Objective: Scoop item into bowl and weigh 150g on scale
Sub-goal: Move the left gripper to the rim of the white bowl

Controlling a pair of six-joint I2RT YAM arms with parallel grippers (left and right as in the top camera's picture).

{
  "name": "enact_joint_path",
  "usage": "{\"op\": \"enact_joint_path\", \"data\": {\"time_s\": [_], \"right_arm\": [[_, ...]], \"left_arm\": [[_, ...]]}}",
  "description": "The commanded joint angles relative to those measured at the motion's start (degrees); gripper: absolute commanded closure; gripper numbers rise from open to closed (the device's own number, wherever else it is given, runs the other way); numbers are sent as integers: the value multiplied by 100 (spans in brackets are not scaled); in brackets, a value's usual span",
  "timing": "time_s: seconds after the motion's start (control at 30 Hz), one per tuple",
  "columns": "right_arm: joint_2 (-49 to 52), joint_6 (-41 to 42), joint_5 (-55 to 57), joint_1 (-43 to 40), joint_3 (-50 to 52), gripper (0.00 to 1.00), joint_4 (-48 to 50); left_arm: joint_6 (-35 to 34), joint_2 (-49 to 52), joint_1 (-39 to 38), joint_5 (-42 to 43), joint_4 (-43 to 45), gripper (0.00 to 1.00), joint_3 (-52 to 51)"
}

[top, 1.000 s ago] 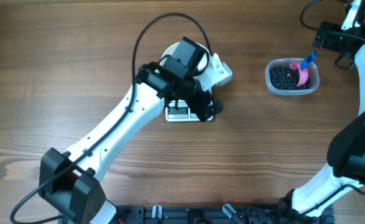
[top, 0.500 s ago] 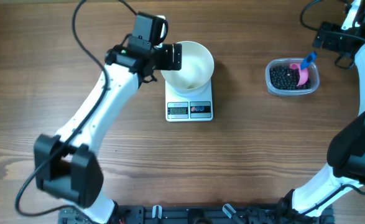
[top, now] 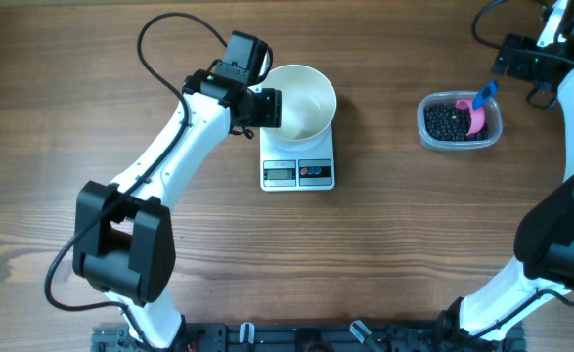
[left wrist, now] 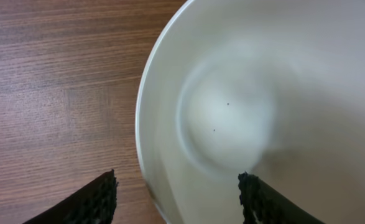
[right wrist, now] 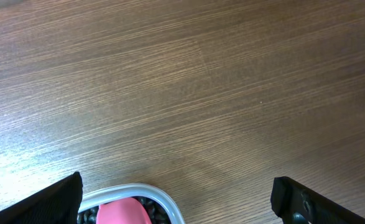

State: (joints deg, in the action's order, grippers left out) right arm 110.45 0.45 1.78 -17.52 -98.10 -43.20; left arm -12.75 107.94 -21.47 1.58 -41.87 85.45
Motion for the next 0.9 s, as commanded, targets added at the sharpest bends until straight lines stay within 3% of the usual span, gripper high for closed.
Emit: {"op": "enact_joint_path", "data": {"time_s": [0.0,0.17,0.2,0.27,0.53,0.67,0.87], "right_arm": [[-118,107,81,-2,-83,0,13],[-118,109,81,-2,-83,0,13],[-118,109,81,-2,-83,0,13],[-118,109,81,-2,-83,0,13],[-118,109,81,-2,-83,0,13],[-118,109,81,-2,-83,0,13],[-118,107,81,-2,-83,0,13]], "left_arm": [[2,297,-33,22,107,38,70],[7,533,-24,4,315,43,70],[7,531,-20,7,374,57,70],[7,531,-24,24,372,71,70],[7,531,-306,24,-81,68,70],[2,531,-299,-400,-282,67,70],[-278,531,-295,-579,232,65,70]]}}
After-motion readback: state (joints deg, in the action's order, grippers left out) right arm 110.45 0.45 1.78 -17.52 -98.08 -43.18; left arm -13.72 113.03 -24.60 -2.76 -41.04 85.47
